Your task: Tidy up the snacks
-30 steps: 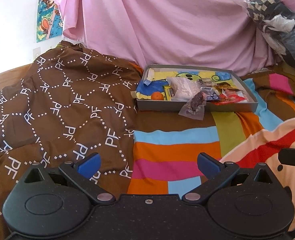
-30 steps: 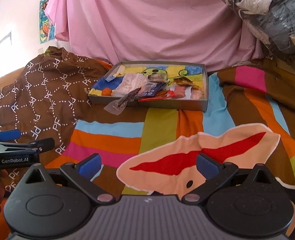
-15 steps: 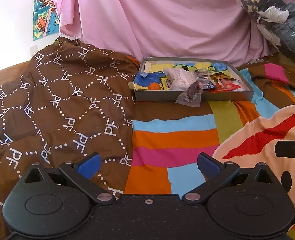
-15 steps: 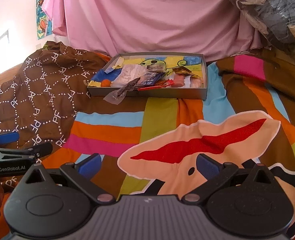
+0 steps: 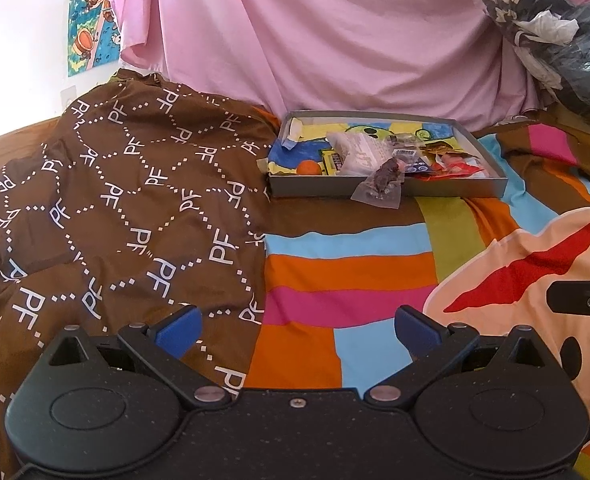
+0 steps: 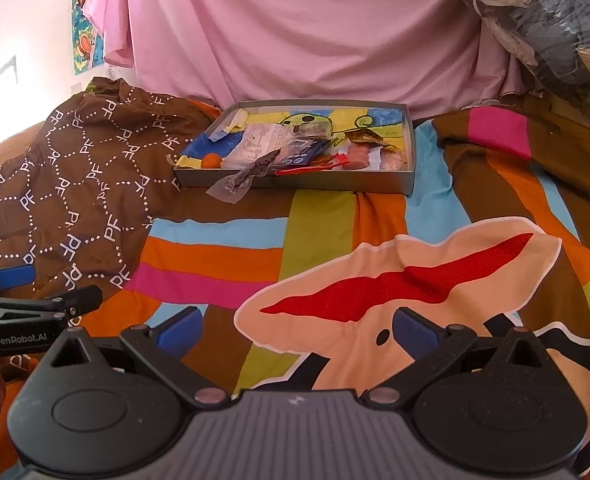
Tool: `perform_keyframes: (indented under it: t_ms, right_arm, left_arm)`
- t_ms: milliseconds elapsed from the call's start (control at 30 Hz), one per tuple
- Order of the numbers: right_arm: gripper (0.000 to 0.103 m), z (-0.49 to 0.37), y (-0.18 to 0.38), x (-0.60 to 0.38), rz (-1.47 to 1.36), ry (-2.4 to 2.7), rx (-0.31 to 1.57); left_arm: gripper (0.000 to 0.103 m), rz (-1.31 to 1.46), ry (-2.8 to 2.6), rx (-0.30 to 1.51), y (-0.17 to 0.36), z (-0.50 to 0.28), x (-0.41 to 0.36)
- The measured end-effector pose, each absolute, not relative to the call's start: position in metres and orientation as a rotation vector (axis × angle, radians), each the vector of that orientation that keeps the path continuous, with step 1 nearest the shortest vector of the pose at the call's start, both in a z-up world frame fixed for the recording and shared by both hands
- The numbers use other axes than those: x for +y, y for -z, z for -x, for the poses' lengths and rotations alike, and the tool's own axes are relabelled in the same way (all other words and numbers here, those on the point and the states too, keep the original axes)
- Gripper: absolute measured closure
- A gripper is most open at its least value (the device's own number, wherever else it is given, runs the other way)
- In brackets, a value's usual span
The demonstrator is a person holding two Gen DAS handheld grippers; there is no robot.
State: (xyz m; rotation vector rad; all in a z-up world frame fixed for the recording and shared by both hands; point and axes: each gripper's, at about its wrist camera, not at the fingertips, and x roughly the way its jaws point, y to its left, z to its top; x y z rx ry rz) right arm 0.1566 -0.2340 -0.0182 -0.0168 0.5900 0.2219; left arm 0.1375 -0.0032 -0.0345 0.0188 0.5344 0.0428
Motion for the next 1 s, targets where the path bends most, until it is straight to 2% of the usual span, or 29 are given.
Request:
perform_keyframes:
  t_ms: [1000]
  right_arm:
    - [0.0,-0.1558,0.0198,-0.2333,0.023,-0.231,0.599]
  left_arm:
    - [0.001,0.002,-0.052,0.55,0.0367,-0.1332,-0.0018]
